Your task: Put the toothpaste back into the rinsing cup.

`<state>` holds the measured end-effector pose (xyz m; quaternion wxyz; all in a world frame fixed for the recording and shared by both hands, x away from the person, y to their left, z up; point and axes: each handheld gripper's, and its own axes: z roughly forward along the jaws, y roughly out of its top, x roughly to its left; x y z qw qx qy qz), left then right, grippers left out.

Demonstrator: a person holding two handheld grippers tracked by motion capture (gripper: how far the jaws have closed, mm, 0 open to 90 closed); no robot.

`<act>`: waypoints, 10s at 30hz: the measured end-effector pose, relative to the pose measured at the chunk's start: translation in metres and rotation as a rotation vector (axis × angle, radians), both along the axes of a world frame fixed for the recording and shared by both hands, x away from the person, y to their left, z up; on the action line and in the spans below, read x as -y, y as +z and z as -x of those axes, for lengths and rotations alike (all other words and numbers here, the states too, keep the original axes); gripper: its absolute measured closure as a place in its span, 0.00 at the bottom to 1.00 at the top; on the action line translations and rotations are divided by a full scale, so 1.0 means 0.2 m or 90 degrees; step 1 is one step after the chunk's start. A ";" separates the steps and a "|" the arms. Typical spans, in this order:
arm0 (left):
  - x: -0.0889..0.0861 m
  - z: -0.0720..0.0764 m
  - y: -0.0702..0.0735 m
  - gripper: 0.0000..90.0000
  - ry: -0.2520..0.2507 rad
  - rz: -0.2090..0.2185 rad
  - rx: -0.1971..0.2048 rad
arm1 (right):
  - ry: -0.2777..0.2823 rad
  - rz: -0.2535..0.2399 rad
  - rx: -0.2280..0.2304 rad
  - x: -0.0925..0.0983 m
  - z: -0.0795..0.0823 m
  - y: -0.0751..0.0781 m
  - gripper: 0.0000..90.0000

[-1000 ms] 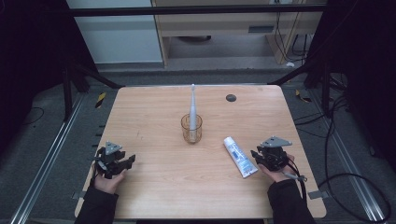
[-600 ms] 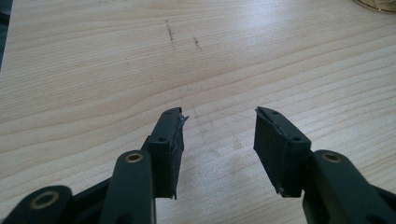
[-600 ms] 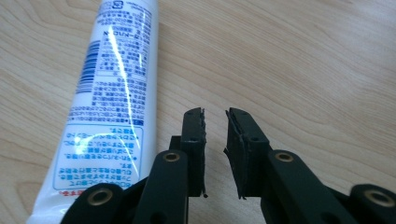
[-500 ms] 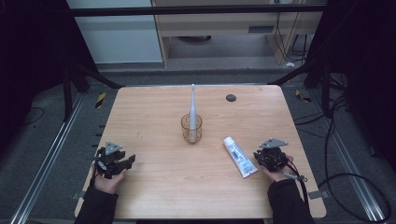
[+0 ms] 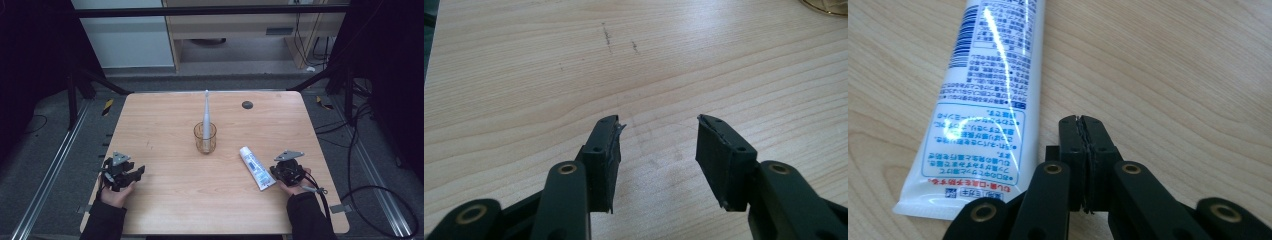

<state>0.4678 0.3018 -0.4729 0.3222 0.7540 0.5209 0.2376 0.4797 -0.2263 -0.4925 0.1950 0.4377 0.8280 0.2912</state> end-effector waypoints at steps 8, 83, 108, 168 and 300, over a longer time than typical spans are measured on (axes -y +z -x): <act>0.00 0.00 0.00 0.57 0.002 0.003 0.001 | 0.024 -0.009 -0.004 -0.03 0.03 0.00 1.00; 0.01 0.00 0.00 0.57 0.001 -0.001 0.001 | -0.021 -0.151 0.104 -0.12 -0.14 0.24 1.00; 0.01 0.00 0.00 0.57 -0.001 -0.002 0.001 | -0.034 -0.113 0.049 -0.15 -0.38 0.11 1.00; 0.01 0.01 0.01 0.57 -0.005 -0.003 0.009 | 0.028 -0.067 -0.040 -0.10 0.02 0.07 1.00; 0.05 -0.03 0.01 0.56 -0.018 -0.005 0.009 | 0.001 -0.161 0.018 -0.39 -0.13 0.42 0.75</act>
